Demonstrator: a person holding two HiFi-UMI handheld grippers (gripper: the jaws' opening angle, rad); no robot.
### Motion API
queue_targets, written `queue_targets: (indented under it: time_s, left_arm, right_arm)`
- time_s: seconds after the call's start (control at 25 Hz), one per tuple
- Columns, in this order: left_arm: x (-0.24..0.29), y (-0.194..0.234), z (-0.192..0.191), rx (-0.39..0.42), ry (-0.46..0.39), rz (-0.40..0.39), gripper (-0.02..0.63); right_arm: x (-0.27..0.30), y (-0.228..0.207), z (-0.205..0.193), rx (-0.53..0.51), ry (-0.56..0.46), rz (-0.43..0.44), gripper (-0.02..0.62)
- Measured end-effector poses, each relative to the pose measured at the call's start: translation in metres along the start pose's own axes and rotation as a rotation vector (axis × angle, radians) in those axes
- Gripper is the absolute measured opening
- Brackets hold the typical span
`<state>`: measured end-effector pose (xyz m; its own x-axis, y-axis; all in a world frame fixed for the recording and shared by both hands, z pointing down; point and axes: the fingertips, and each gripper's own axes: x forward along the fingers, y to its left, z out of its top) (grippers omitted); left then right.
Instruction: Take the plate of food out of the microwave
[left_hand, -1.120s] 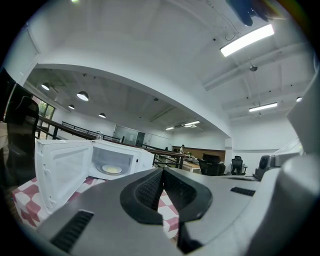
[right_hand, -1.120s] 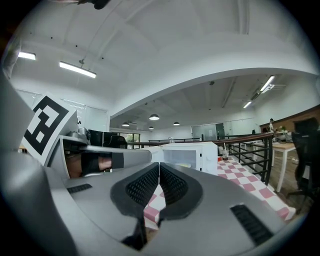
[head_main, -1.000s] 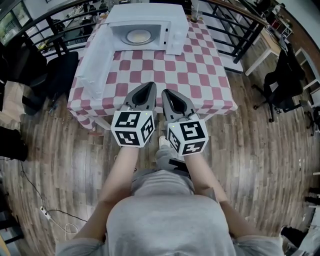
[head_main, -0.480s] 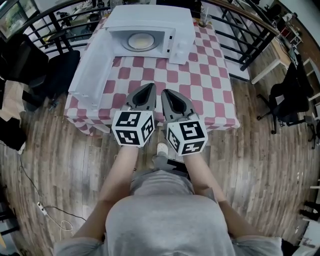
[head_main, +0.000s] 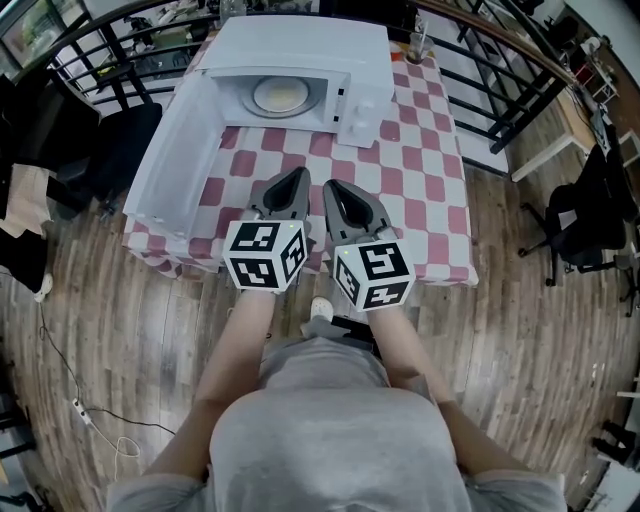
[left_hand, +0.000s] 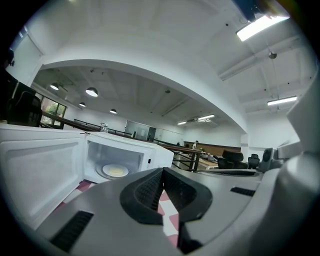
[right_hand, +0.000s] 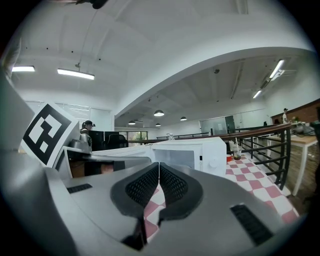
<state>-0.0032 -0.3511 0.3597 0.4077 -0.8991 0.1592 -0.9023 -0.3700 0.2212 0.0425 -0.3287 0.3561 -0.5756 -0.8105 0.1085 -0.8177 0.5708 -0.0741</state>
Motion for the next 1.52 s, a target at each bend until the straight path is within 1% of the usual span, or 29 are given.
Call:
queue_targets:
  time_s: [0.16,0.32,0.68,0.72,0.84,0.88,0.96,1.04,1.16,1.24,1.36,1.52]
  left_arm:
    - [0.02,0.01,0.004,-0.005,0.0,0.035,0.005]
    - [0.035,0.023,0.007,-0.026,-0.006,0.091,0.004]
    - [0.046,0.043,0.002,-0.065,0.013,0.104,0.01]
    - [0.047,0.046,0.001,-0.074,0.018,0.1,0.033]
    - [0.05,0.052,0.0,-0.113,0.023,0.088,0.165]
    - [0.05,0.056,0.0,-0.124,0.023,0.09,0.196]
    - [0.052,0.062,-0.002,-0.146,0.024,0.092,0.217]
    - [0.055,0.069,-0.003,-0.182,0.015,0.084,0.225]
    - [0.059,0.083,-0.002,-0.271,-0.015,0.068,0.229]
    - [0.063,0.092,0.0,-0.336,-0.035,0.052,0.265]
    - [0.07,0.103,0.0,-0.415,-0.06,0.023,0.265]
    - [0.083,0.119,-0.007,-0.531,-0.059,-0.002,0.265]
  right_arm:
    - [0.018,-0.011,0.003,-0.008,0.009,0.036,0.026]
    - [0.033,-0.023,0.004,-0.016,0.013,0.061,0.028]
    - [0.058,-0.023,0.0,-0.007,0.026,0.098,0.027]
    - [0.06,-0.023,-0.001,-0.005,0.028,0.099,0.027]
    - [0.066,-0.021,-0.001,-0.004,0.029,0.101,0.026]
    - [0.068,-0.021,-0.001,-0.003,0.029,0.1,0.027]
    - [0.072,-0.021,-0.001,0.001,0.031,0.095,0.027]
    - [0.077,-0.022,-0.003,0.008,0.037,0.084,0.028]
    - [0.085,-0.021,-0.005,0.015,0.046,0.075,0.028]
    - [0.092,-0.022,-0.005,0.023,0.048,0.068,0.027]
    - [0.101,-0.026,-0.006,0.047,0.054,0.05,0.027]
    - [0.111,-0.027,-0.009,0.051,0.059,0.041,0.027]
